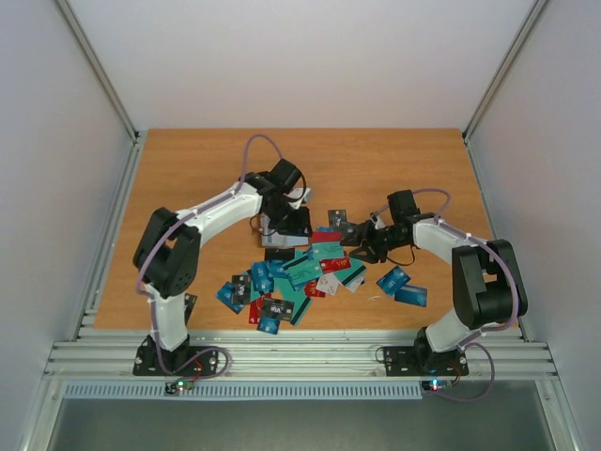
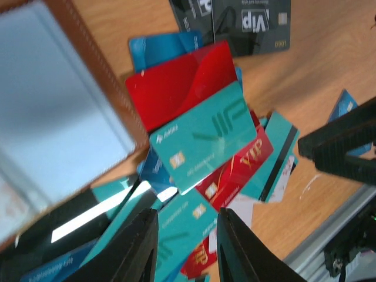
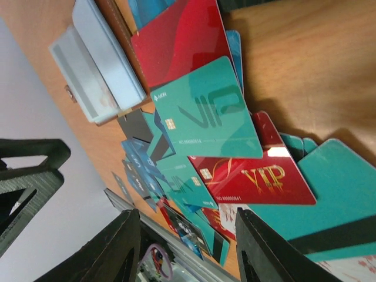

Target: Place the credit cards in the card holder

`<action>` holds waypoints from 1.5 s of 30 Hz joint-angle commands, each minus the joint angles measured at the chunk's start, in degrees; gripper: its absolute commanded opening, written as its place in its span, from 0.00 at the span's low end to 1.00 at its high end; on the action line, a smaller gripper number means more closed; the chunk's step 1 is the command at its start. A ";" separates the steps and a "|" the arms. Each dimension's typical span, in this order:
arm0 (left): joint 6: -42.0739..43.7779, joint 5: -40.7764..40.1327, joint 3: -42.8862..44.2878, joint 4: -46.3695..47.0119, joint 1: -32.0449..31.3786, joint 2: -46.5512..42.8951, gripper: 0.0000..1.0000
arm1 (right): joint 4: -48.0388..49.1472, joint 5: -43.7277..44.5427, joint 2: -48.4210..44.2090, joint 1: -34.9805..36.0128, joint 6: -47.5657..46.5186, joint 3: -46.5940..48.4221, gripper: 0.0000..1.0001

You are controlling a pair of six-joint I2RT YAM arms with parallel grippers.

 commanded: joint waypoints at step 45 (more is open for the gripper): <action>4.33 6.61 14.65 -5.43 -3.17 23.20 0.27 | 12.03 -6.57 11.30 -0.20 2.30 -0.88 0.46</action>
